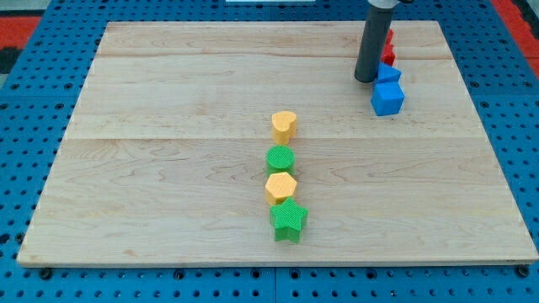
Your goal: Push the yellow heart to the right side of the board
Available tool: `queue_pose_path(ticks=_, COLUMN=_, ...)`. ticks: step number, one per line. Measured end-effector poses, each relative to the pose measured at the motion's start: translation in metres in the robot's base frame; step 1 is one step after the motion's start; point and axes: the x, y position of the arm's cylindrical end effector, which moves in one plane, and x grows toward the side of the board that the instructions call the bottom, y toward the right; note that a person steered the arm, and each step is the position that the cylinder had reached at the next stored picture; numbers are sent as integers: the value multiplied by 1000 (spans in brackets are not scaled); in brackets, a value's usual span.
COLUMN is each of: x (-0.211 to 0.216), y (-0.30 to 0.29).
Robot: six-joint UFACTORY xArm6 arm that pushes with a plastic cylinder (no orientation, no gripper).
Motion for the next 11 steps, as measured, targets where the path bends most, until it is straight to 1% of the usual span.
queue_pose_path(ticks=1, x=10, y=-48)
queue_pose_path(ticks=2, x=47, y=-132)
queue_pose_path(ticks=3, x=92, y=-191)
queue_pose_path(ticks=4, x=108, y=-181)
queue_pose_path(ticks=5, x=117, y=-118)
queue_pose_path(ticks=6, x=130, y=-78)
queue_pose_path(ticks=7, x=128, y=-104)
queue_pose_path(ticks=8, x=110, y=-120)
queue_pose_path(ticks=9, x=106, y=-72)
queue_pose_path(ticks=10, x=106, y=-36)
queue_pose_path(ticks=11, x=106, y=-27)
